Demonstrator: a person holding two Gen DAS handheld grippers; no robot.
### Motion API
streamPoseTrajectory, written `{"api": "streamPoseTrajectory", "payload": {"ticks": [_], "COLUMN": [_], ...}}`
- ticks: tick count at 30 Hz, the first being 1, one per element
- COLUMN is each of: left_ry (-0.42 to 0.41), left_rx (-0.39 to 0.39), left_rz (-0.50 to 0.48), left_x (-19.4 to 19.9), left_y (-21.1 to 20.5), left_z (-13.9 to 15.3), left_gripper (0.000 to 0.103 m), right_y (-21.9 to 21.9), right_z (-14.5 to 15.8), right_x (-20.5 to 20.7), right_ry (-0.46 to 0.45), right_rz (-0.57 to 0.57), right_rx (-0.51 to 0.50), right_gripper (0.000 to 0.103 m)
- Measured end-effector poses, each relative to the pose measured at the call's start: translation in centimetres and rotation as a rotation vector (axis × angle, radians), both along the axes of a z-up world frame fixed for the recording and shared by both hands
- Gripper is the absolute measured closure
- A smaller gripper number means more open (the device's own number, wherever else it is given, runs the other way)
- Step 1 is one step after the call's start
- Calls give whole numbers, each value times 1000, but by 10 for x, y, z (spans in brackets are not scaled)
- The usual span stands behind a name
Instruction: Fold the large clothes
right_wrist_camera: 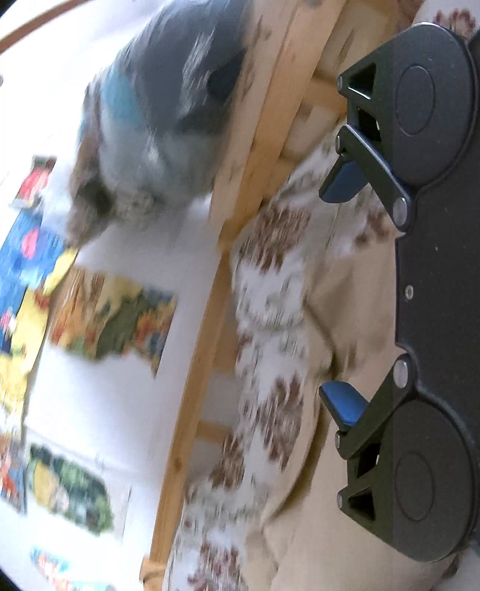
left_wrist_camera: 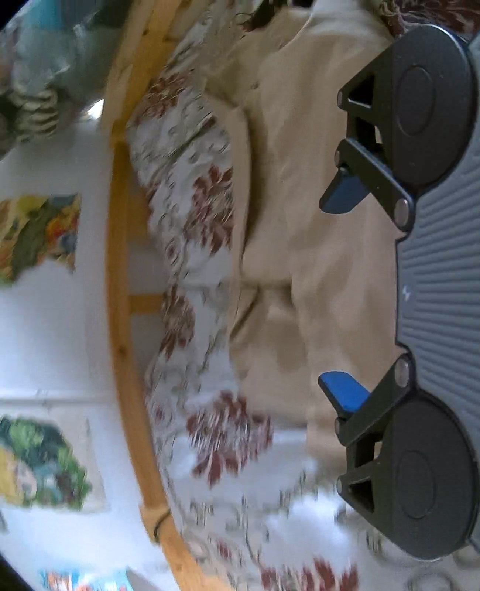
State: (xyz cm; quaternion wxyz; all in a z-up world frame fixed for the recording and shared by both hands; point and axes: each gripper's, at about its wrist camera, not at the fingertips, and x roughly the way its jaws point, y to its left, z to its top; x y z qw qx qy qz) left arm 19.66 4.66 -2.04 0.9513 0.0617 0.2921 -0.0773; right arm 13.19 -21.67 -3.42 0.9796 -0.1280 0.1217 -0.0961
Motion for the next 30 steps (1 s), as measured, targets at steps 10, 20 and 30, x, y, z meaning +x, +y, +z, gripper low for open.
{"api": "streamPoseTrajectory", "payload": {"ticks": [10,20,30], "left_ry": [88,152,114], "left_rx": [33,-10,-16], "left_rz": [62,26,155], "left_x": [43,55,3], "left_y": [2,20,20], "left_z": [-50,-59,-28], "left_gripper": [1,0,1], "right_y": [43,46,21], "right_z": [-39,-63,-14], "right_x": [48,57,30], "right_ry": [170,274,107], "right_rz": [29,25,-48], "right_rx": [-10,-30,-34], "right_gripper": [1,2,1]}}
